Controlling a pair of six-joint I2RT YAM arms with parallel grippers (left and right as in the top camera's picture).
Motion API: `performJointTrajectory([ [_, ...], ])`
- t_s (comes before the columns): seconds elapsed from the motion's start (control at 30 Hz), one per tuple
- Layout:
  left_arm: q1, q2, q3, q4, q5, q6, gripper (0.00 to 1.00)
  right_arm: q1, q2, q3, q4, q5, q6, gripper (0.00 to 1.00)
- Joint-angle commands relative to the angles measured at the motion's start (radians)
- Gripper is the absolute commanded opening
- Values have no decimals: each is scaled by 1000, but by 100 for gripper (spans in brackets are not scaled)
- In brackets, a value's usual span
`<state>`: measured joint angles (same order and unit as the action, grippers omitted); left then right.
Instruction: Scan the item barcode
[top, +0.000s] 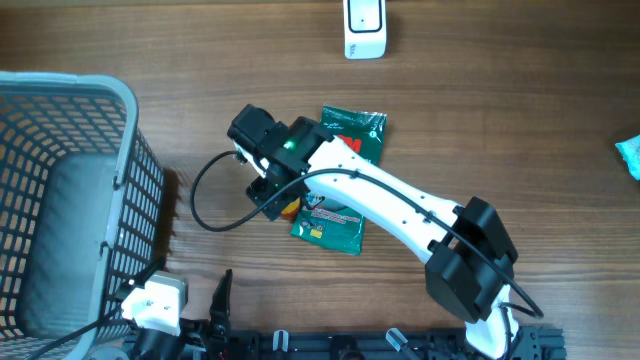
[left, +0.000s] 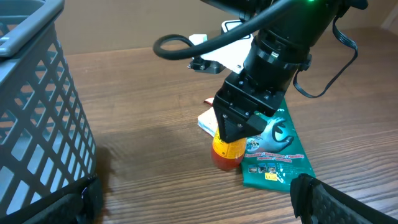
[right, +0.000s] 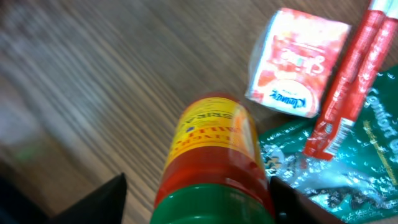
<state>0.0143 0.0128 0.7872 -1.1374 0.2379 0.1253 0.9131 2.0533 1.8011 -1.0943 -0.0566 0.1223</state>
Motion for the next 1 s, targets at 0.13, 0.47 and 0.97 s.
performJointTrajectory([
  [0.13,5,-8,2,3,16,0,100,-8,21,10,-13,83,106,52],
  [0.47,5,-8,2,3,16,0,100,-79,-43,65,-55,79,267,43],
  [0.97,5,-8,2,3,16,0,100,-524,-277,75,-238,217,617,44],
])
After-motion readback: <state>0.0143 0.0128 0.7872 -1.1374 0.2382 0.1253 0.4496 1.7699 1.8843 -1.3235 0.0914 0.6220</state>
